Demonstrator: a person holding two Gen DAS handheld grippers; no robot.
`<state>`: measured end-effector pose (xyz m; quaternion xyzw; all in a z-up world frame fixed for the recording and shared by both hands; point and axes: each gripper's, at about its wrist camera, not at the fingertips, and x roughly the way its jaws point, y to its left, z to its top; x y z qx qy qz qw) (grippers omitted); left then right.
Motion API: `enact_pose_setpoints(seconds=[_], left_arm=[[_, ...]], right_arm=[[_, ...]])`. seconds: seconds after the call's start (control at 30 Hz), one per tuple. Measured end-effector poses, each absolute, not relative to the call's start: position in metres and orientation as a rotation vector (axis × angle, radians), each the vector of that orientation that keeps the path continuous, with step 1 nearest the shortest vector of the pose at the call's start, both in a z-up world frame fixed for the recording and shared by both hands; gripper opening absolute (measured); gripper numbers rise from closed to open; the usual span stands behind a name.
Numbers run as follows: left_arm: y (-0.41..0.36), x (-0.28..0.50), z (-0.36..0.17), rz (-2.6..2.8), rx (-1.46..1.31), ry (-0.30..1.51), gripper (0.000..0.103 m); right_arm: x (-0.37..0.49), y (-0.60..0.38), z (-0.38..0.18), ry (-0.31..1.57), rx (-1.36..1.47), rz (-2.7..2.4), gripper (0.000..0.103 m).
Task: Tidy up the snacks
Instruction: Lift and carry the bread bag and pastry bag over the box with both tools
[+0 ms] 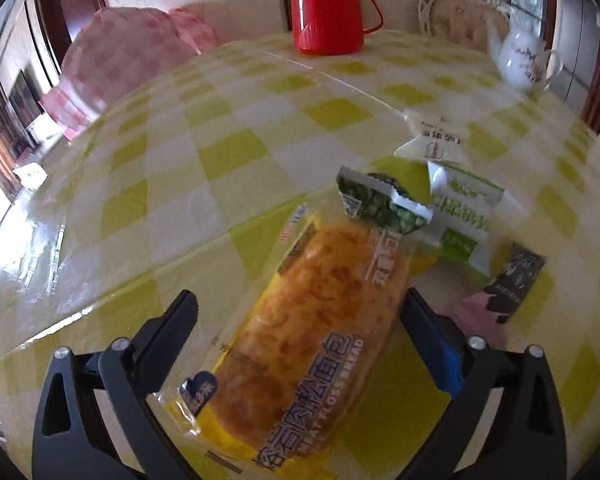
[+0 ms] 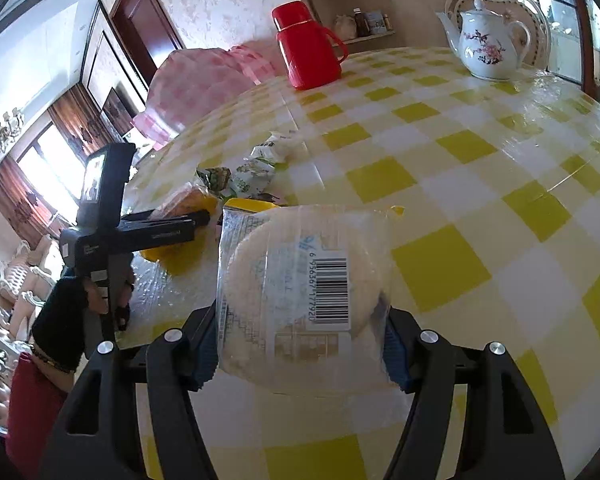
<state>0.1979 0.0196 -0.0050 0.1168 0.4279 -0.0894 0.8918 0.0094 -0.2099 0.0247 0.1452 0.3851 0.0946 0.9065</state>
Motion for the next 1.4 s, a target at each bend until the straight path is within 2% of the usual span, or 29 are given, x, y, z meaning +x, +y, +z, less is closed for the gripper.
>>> enact_pose_setpoints(seconds=[0.1,0.4,0.9,1.4], left_arm=[[0.019,0.193,-0.004,-0.215,0.183,0.892,0.05],[-0.005,0.152,0.008,-0.161,0.223,0.802,0.048],[-0.024,0.094,0.016,-0.172,0.19,0.77,0.048],[-0.014,0.004,0.046,-0.159,-0.081,0.61,0.048]], right_arm=[[0.01,-0.21,0.024,0.789,0.282,0.17,0.065],[0.015,-0.219,0.016,0.789,0.272,0.107,0.065],[0.017,-0.218,0.014,0.788,0.259,0.104,0.064],[-0.024,-0.219,0.039,0.654,0.301,0.118,0.064]])
